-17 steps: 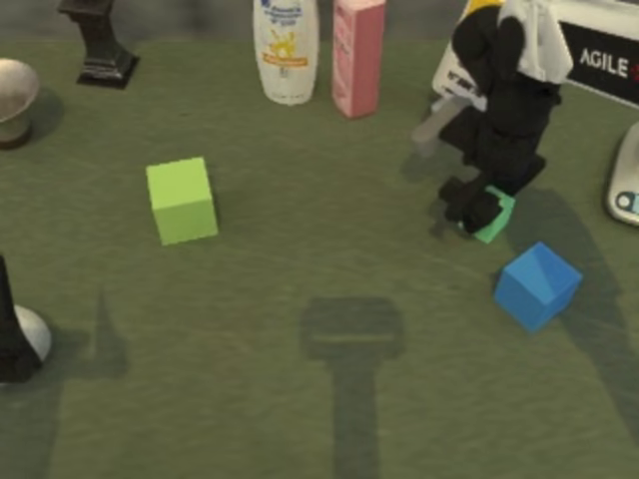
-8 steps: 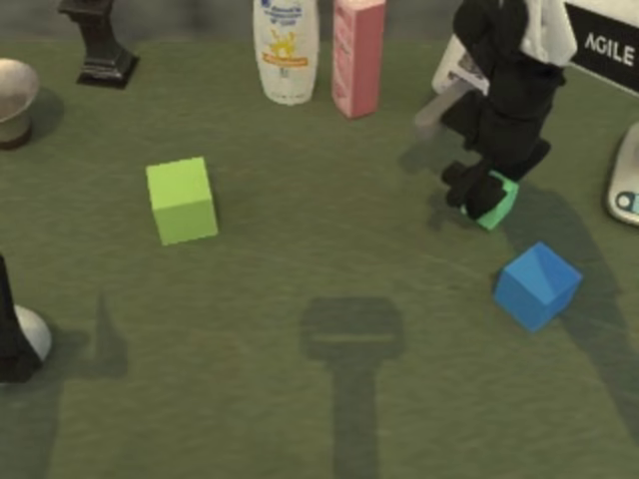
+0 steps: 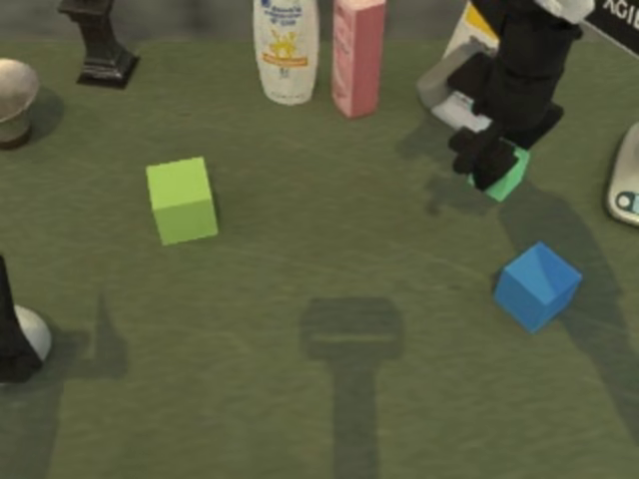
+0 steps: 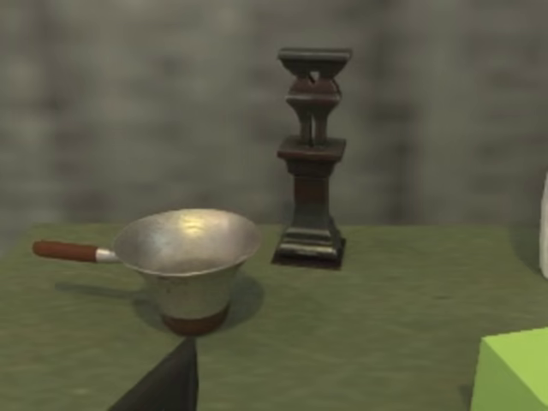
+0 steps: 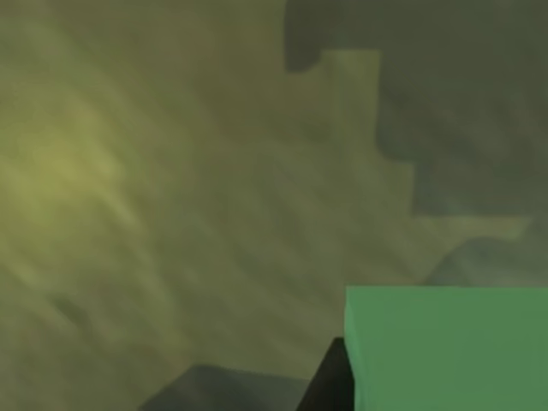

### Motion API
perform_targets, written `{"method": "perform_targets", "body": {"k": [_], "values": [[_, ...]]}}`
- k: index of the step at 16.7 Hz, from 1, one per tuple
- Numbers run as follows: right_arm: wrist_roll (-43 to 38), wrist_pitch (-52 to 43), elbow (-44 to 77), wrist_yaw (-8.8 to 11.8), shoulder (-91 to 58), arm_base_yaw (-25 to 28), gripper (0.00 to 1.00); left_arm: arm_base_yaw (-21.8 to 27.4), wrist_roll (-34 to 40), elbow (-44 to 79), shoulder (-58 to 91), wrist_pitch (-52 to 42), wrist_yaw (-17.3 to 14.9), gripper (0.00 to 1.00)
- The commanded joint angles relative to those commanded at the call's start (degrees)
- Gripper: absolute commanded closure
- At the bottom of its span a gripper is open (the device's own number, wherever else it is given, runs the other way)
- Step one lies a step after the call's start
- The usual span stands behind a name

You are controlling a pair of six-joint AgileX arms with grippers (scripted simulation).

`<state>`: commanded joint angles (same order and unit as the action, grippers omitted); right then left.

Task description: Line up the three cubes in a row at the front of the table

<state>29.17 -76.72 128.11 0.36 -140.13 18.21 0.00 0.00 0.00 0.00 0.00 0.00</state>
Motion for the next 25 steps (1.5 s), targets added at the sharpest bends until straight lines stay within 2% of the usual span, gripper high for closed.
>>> {"method": "perform_targets", "body": {"k": [3, 6, 17, 20, 25], "values": [[0.27, 0.42, -0.87, 0.04, 0.5, 0.12, 1.0, 0.0, 0.0, 0.0, 0.0, 0.0, 0.0, 0.0], [2.57, 2.36, -6.63, 0.14, 5.11, 2.73, 1.0, 0.0, 0.0, 0.0, 0.0, 0.0, 0.0, 0.0], [18.12, 13.52, -48.13, 0.92, 33.04, 20.19, 1.0, 0.0, 0.0, 0.0, 0.0, 0.0, 0.0, 0.0], [20.08, 14.91, -51.78, 0.96, 36.39, 22.36, 1.0, 0.0, 0.0, 0.0, 0.0, 0.0, 0.0, 0.0], [19.95, 14.97, -51.91, 0.97, 36.18, 22.16, 1.0, 0.0, 0.0, 0.0, 0.0, 0.0, 0.0, 0.0]]}}
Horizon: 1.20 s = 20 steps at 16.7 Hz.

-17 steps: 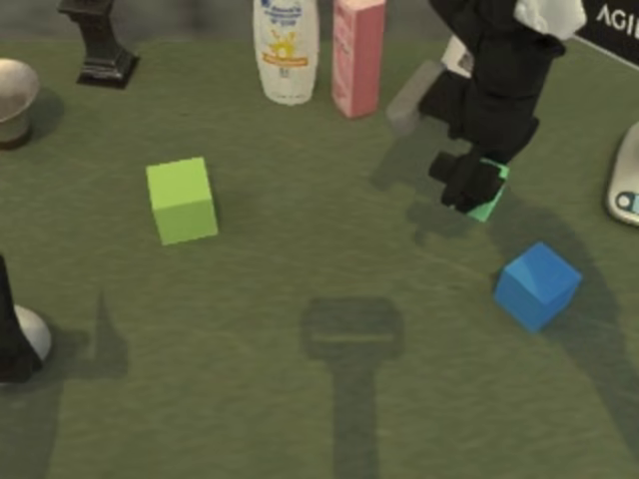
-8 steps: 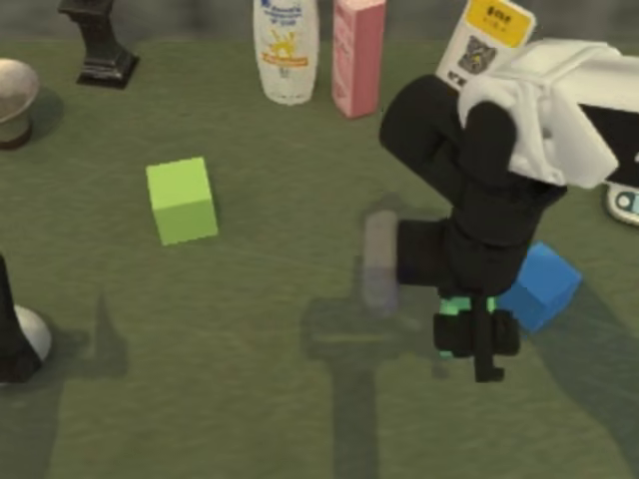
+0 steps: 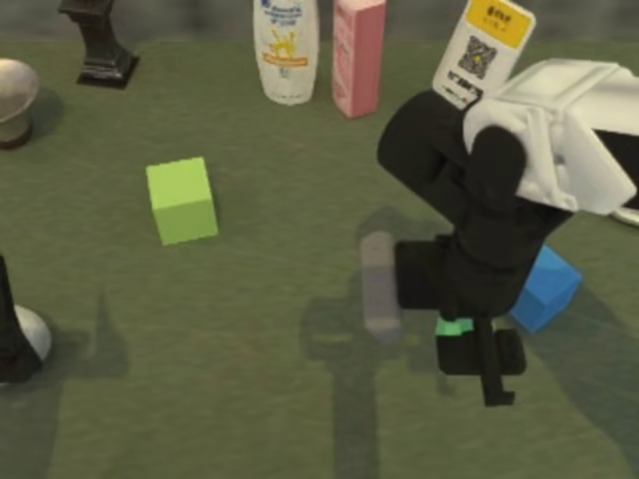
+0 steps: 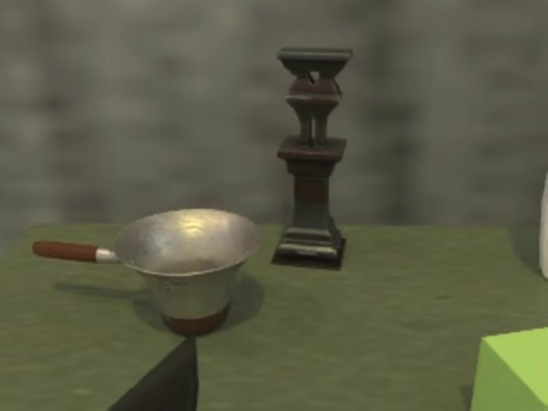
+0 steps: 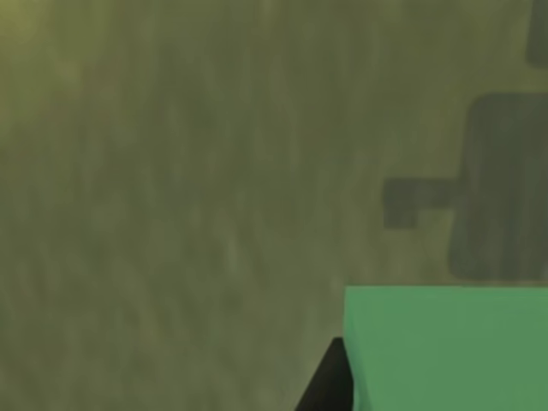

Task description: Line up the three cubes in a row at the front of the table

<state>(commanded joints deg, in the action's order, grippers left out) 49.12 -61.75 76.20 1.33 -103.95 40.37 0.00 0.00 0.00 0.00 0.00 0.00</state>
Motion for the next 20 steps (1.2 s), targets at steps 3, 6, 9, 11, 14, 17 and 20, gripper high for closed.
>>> {"method": "perform_targets", "body": {"k": [3, 6, 9, 11, 14, 17, 20], "values": [[-0.17, 4.17, -2.81, -0.02, -1.27, -0.04, 1.0, 0.0, 0.0, 0.0, 0.0, 0.0, 0.0, 0.0], [-0.16, 11.88, -7.29, -0.01, -3.6, 0.17, 1.0, 0.0, 0.0, 0.0, 0.0, 0.0, 0.0, 0.0], [-0.04, 15.31, -9.91, -0.04, -5.06, 0.4, 1.0, 0.0, 0.0, 0.0, 0.0, 0.0, 0.0, 0.0], [-0.04, 15.35, -9.94, -0.04, -5.08, 0.4, 1.0, 0.0, 0.0, 0.0, 0.0, 0.0, 0.0, 0.0], [-0.04, 15.35, -9.94, -0.04, -5.08, 0.4, 0.85, 0.0, 0.0, 0.0, 0.0, 0.0, 0.0, 0.0], [-0.04, 15.35, -9.94, -0.04, -5.08, 0.4, 0.62, 0.0, 0.0, 0.0, 0.0, 0.0, 0.0, 0.0], [-0.04, 15.35, -9.94, -0.04, -5.08, 0.4, 0.4, 0.0, 0.0, 0.0, 0.0, 0.0, 0.0, 0.0]]}}
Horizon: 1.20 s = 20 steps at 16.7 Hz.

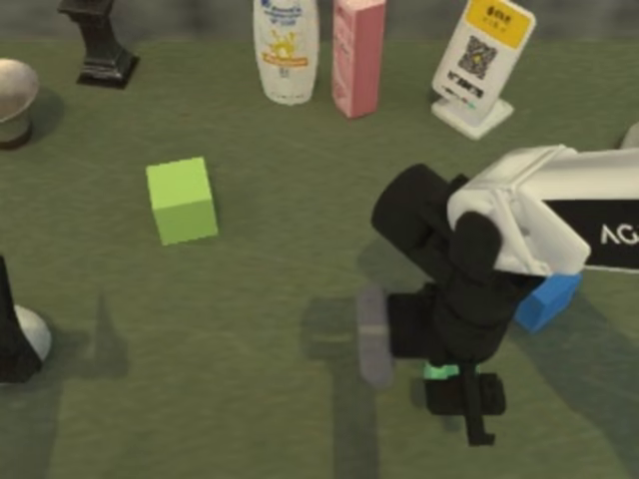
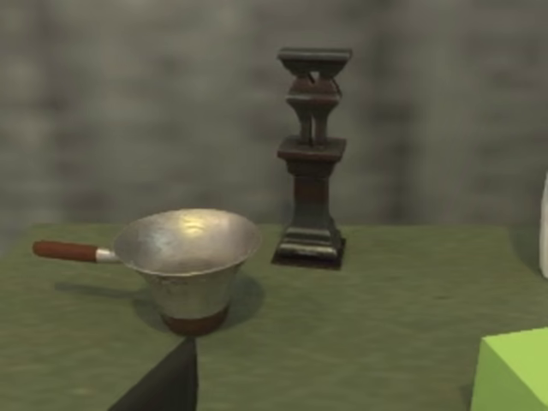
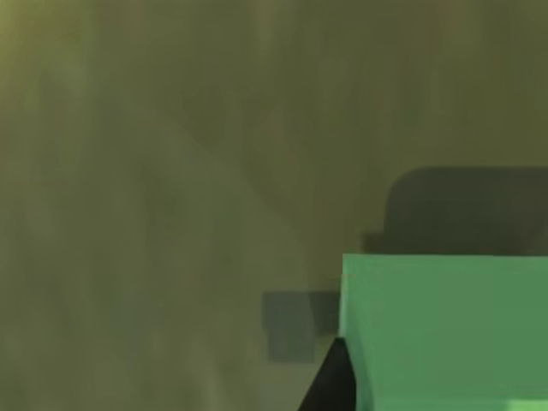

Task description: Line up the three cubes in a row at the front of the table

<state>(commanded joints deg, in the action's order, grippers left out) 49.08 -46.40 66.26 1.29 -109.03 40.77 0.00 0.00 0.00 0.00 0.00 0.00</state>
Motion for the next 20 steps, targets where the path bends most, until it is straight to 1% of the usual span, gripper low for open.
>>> {"method": "perform_targets", "body": {"k": [5, 6, 15, 17, 20], "values": [[0.0, 0.0, 0.0, 0.0, 0.0, 0.0, 0.02, 0.0, 0.0, 0.0, 0.0, 0.0, 0.0, 0.0], [0.0, 0.0, 0.0, 0.0, 0.0, 0.0, 0.0, 0.0, 0.0, 0.0, 0.0, 0.0, 0.0, 0.0], [0.02, -0.2, 0.17, 0.0, 0.1, -0.07, 0.0, 0.0, 0.0, 0.0, 0.0, 0.0, 0.0, 0.0], [0.14, -2.36, 1.71, -0.01, 0.8, -0.01, 0.0, 0.0, 0.0, 0.0, 0.0, 0.0, 0.0, 0.0], [0.23, -8.51, 5.36, 0.03, 2.98, -0.04, 0.0, 0.0, 0.0, 0.0, 0.0, 0.0, 0.0, 0.0]]}}
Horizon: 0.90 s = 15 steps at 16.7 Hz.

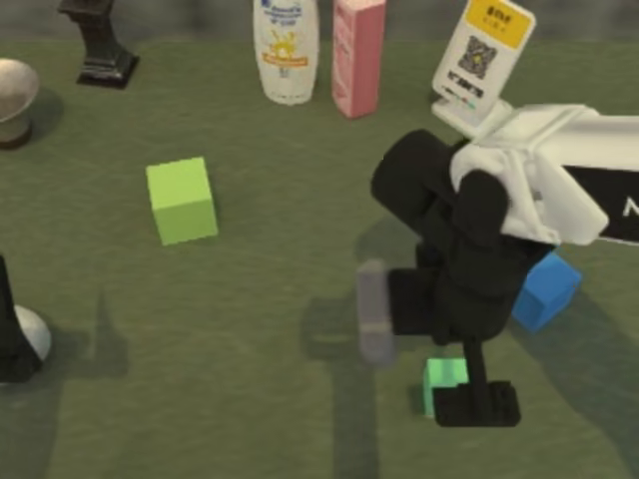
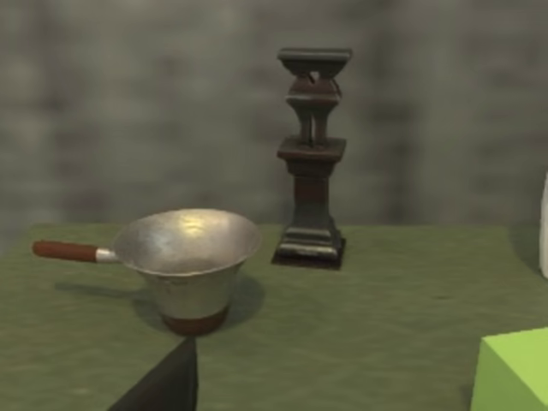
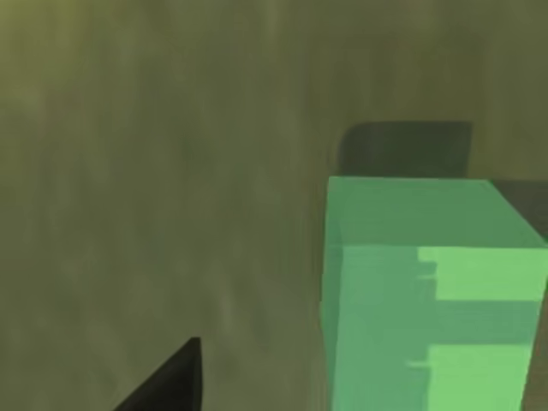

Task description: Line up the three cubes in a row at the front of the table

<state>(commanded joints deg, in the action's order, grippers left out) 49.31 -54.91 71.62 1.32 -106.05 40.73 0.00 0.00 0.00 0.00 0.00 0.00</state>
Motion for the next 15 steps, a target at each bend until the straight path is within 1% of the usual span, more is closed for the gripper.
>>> {"method": "perform_targets", "body": {"k": [2, 4, 10, 12, 15], "values": [[0.19, -4.25, 2.42, 0.02, 1.5, 0.11, 0.0, 0.0, 0.0, 0.0, 0.0, 0.0, 0.0, 0.0], [0.24, -6.54, 3.95, 0.0, 2.68, 0.13, 0.0, 0.0, 0.0, 0.0, 0.0, 0.0, 0.0, 0.0], [-0.58, -6.7, 4.44, -0.05, 2.24, -0.68, 0.0, 0.0, 0.0, 0.0, 0.0, 0.0, 0.0, 0.0], [-3.79, -6.96, 5.9, -0.23, 1.03, -3.28, 0.0, 0.0, 0.0, 0.0, 0.0, 0.0, 0.0, 0.0], [-13.02, -7.67, 8.9, -0.58, -1.77, -9.31, 0.0, 0.0, 0.0, 0.0, 0.0, 0.0, 0.0, 0.0]]}}
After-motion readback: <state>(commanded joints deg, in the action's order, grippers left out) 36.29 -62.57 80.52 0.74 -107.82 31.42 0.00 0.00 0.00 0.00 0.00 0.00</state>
